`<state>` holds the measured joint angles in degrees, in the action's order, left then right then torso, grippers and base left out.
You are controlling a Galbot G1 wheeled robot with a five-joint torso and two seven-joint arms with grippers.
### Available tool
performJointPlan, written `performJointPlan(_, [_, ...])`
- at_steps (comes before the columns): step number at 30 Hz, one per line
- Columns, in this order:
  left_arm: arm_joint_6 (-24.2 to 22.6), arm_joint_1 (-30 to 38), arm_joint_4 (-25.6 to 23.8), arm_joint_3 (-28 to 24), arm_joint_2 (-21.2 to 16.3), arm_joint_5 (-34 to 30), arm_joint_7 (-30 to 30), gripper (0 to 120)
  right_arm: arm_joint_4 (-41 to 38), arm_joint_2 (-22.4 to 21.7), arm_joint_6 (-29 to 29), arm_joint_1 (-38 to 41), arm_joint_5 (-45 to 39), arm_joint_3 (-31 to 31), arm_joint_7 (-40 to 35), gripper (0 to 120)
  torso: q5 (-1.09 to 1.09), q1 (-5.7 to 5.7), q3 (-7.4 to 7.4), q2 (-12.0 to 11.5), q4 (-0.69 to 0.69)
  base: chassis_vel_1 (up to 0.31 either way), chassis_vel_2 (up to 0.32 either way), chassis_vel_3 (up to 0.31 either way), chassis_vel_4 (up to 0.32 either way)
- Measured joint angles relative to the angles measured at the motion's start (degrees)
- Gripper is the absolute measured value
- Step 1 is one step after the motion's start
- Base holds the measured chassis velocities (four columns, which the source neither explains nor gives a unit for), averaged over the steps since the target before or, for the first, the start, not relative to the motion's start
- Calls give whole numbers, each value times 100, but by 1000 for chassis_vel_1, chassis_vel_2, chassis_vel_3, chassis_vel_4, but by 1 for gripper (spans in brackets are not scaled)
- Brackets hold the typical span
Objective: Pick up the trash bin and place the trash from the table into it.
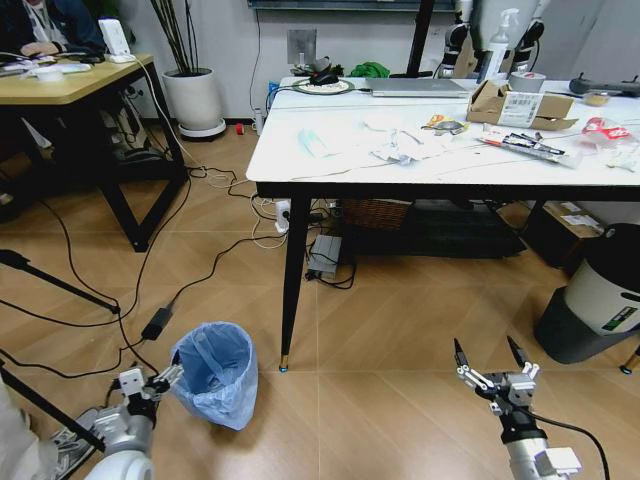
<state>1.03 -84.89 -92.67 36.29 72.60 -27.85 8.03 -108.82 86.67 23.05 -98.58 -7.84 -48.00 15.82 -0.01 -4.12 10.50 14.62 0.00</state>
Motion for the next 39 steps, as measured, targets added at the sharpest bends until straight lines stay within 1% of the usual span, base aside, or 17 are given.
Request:
performJointPlan(1, [-2, 59, 105, -68, 15, 7, 5, 100, -22, 33, 25, -49, 2, -29, 0, 100, 0, 0, 1, 1, 0, 0, 0, 0, 0])
performJointPlan(7, [-82, 196, 357, -225, 58, -21, 16, 100, -109, 70, 72, -194, 2, -123, 0, 100, 0, -1, 3, 4, 0, 0, 0, 0, 0])
performJointPlan(9, [-116, 204, 371, -228, 49, -25, 17, 100, -118, 66, 75, -210, 1, -132, 0, 100, 0, -1, 3, 5, 0, 0, 0, 0, 0])
performJointPlan(14, [-389, 245, 474, -95, -49, -181, 24, 100, -152, 62, 103, -274, -2, -147, -3, 100, 1, -2, 5, 7, 1, 0, 0, 0, 0])
performJointPlan(19, [-520, 332, 572, -33, -92, -230, 52, 100, -176, 92, 104, -277, 17, -109, -3, 100, 1, -2, 5, 9, 1, 0, 0, 0, 0])
performJointPlan(26, [-638, 478, 651, -127, -41, -293, 139, 100, -189, 100, 103, -273, 21, -98, -3, 100, 0, -2, 7, 10, 0, 0, 0, 0, 0])
performJointPlan(30, [-805, 552, 695, -212, -43, -362, 276, 100, -178, 90, 92, -263, 19, -99, -4, 100, 0, -3, 7, 10, 0, 0, 0, 0, 0])
performJointPlan(36, [-1012, 615, 701, -206, -105, -441, 337, 99, -134, 73, 76, -224, 6, -106, -8, 100, 1, -3, 8, 11, 0, 0, 0, 0, 0])
performJointPlan(39, [-1041, 667, 709, -201, -104, -453, 353, 98, -123, 73, 63, -201, 4, -101, -10, 100, 1, -3, 8, 11, 0, 0, 0, 0, 0])
